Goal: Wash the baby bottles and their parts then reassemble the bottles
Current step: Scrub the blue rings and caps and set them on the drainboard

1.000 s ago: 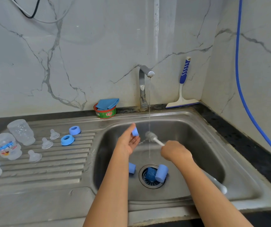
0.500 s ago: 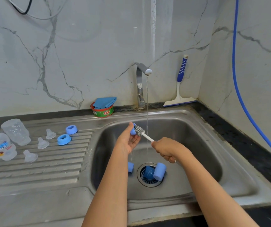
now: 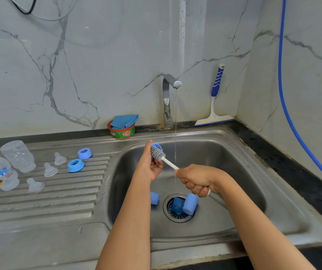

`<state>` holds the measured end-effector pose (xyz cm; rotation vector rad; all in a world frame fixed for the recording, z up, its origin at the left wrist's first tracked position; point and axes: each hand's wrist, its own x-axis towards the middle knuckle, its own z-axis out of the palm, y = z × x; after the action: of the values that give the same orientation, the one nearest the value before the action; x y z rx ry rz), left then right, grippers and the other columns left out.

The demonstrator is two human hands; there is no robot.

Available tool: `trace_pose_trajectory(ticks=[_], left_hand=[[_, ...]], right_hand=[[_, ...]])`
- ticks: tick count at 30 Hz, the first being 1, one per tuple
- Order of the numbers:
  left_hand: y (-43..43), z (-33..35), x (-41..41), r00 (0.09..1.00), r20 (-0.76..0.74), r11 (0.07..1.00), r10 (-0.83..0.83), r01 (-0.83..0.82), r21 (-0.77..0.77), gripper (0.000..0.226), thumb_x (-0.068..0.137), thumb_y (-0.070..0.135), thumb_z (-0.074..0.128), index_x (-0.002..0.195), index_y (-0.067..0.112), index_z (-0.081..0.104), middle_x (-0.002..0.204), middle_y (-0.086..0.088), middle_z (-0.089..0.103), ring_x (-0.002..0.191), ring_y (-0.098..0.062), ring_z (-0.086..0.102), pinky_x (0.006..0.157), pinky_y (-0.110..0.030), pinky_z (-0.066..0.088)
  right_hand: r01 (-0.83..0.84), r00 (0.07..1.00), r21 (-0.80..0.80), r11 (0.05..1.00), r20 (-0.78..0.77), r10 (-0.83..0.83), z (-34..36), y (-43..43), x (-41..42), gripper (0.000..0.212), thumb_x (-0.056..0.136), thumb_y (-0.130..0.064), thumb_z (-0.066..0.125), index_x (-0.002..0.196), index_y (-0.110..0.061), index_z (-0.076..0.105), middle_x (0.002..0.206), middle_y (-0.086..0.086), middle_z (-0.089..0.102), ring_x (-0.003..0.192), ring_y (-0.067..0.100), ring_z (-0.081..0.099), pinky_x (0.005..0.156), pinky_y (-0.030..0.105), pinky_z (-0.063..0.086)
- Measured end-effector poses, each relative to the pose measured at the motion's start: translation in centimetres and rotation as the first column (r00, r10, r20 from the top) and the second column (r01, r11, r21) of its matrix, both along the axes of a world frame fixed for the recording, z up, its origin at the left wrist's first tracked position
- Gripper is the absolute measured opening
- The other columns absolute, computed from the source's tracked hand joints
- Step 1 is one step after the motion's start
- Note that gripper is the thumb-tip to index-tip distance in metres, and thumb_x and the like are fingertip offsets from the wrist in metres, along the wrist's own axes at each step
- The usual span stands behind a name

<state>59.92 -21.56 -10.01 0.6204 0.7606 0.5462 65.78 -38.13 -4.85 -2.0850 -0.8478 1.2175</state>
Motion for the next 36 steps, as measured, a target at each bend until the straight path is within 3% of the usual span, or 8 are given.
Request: trace_pose_trajectory(ticks=[7,9,11,14,16,22,28,36], left_hand=[[-0.5,-0.5,0.7,0.962,-0.272,0.939,0.023,0.073,0.336,0.032,0.077,0.039,0.077,0.083,0.009,0.068,0.088,-0.01,0.071,0.075,-0.013,0.063,0.069,-0.023,0.055],[-0.7,-0.6,1.1,0.951,-0.299,0.917,0.085,0.043,0.396,0.03,0.074,0.04,0.079,0.077,0.011,0.07,0.09,-0.01,0.072,0.073,-0.013,0.064,0.061,-0.021,0.053],[-0.9,-0.3,1.2,0.947,-0.291,0.926,0.136,-0.017,0.377,0.034,0.075,0.041,0.078,0.079,0.008,0.069,0.085,-0.01,0.071,0.063,-0.012,0.061,0.05,-0.018,0.049],[-0.9,-0.1,1.4,0.951,-0.246,0.95,0.186,-0.11,0.293,0.045,0.078,0.046,0.073,0.091,0.004,0.067,0.089,-0.014,0.07,0.062,-0.014,0.062,0.049,-0.022,0.049],[-0.8,0.0,1.3,0.956,-0.224,0.96,0.19,-0.132,0.248,0.046,0.081,0.048,0.069,0.094,0.004,0.066,0.092,-0.014,0.07,0.063,-0.014,0.063,0.048,-0.023,0.049],[-1.0,-0.1,1.2,0.969,-0.177,0.971,0.171,-0.135,0.195,0.043,0.09,0.047,0.059,0.095,0.005,0.062,0.084,-0.012,0.067,0.068,-0.016,0.063,0.056,-0.025,0.052],[-0.7,0.0,1.1,0.982,-0.137,0.984,0.129,-0.11,0.14,0.041,0.093,0.046,0.056,0.087,0.005,0.058,0.081,-0.012,0.064,0.072,-0.017,0.062,0.07,-0.027,0.054],[-0.4,0.9,0.5,0.986,-0.161,0.998,0.042,-0.034,0.057,0.037,0.085,0.045,0.063,0.08,0.008,0.059,0.065,-0.004,0.059,0.054,-0.008,0.051,0.052,-0.018,0.047]], right_hand=[[0.082,0.987,-0.111,0.99,0.144,-0.066,-0.1,0.0,0.1,0.035,0.097,-0.033,0.039,0.066,-0.016,0.038,0.05,-0.002,0.029,0.037,0.01,0.02,0.039,0.016,0.018],[0.125,0.97,-0.076,0.989,0.22,-0.105,-0.3,0.4,-0.4,0.033,0.097,-0.033,0.039,0.071,-0.013,0.042,0.051,0.0,0.034,0.038,0.012,0.025,0.041,0.019,0.022],[0.143,0.932,-0.034,0.989,0.341,-0.123,-0.5,0.8,-1.0,0.031,0.098,-0.033,0.037,0.081,-0.009,0.05,0.058,0.002,0.042,0.041,0.014,0.034,0.042,0.02,0.029],[0.142,0.867,0.03,0.989,0.479,-0.139,-1.1,1.7,-1.7,0.036,0.099,-0.032,0.035,0.109,-0.004,0.056,0.081,0.007,0.051,0.052,0.015,0.042,0.046,0.024,0.034],[0.132,0.86,0.044,0.99,0.491,-0.137,-1.5,2.0,-1.8,0.04,0.099,-0.033,0.035,0.113,-0.003,0.056,0.087,0.008,0.051,0.055,0.015,0.042,0.047,0.025,0.034],[0.13,0.932,-0.004,0.992,0.342,-0.121,-0.8,1.3,-1.4,0.029,0.098,-0.034,0.037,0.089,-0.009,0.05,0.057,0.002,0.041,0.039,0.014,0.033,0.039,0.018,0.028],[0.186,0.943,0.005,0.982,0.279,-0.18,-1.0,1.4,-1.1,0.032,0.096,-0.034,0.037,0.076,-0.01,0.047,0.053,0.002,0.037,0.037,0.015,0.029,0.038,0.018,0.026],[0.129,0.949,0.107,0.986,0.276,-0.154,-1.6,1.3,-0.8,0.032,0.096,-0.034,0.04,0.073,-0.014,0.046,0.056,0.0,0.036,0.04,0.013,0.028,0.039,0.02,0.025]])
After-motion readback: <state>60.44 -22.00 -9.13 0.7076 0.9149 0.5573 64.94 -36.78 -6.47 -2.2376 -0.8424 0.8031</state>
